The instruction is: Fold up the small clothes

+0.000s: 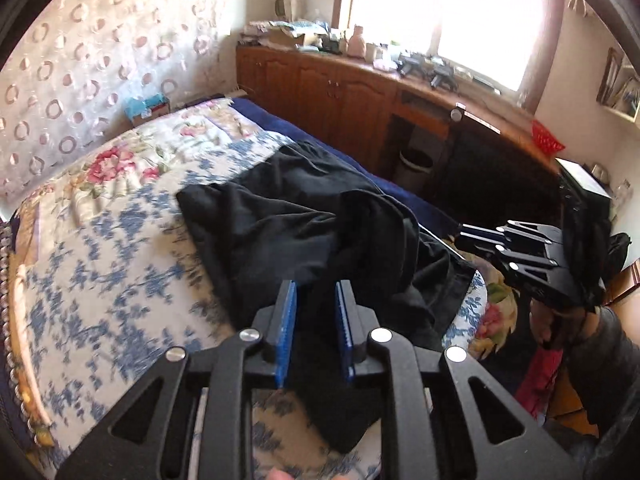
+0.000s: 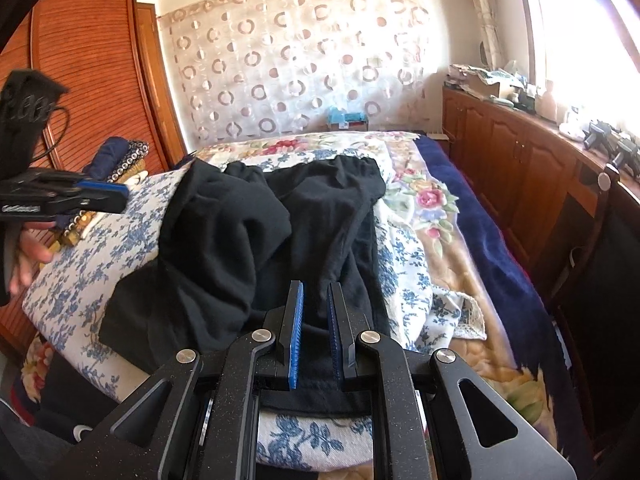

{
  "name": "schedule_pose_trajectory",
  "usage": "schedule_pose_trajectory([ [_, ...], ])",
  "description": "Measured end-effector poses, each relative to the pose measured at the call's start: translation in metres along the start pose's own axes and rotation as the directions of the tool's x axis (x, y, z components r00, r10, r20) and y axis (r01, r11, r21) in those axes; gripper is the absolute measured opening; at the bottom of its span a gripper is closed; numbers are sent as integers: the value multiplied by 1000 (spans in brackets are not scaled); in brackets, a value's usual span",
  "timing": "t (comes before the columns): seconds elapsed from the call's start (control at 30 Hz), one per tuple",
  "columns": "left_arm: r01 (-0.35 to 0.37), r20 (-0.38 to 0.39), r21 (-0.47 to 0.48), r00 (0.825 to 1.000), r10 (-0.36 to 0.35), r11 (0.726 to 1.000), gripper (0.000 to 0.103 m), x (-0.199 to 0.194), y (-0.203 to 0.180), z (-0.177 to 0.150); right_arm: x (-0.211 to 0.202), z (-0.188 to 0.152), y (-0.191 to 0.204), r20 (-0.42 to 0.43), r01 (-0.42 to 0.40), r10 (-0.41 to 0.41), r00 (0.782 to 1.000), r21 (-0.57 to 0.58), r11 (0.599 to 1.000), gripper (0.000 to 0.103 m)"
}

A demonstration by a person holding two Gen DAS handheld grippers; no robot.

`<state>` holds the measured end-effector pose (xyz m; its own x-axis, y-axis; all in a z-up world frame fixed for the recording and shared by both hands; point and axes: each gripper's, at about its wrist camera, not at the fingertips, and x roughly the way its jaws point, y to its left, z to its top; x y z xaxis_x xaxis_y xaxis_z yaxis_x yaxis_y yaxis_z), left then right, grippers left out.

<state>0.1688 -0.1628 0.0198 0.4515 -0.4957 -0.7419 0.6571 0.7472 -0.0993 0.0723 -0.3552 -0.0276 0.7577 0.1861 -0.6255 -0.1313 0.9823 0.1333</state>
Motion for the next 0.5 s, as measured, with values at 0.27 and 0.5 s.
schedule_pose_trajectory([
  [0.27,-56,83,-118,994,66,991,18,-46,45,-32,1,35,25,38,-12,15,999,-74,997,10],
  [0.5,-164,94,-169,979,182,972,18,-63,69,-61,20,80,75,51,-70,82,995,-191,979,20],
])
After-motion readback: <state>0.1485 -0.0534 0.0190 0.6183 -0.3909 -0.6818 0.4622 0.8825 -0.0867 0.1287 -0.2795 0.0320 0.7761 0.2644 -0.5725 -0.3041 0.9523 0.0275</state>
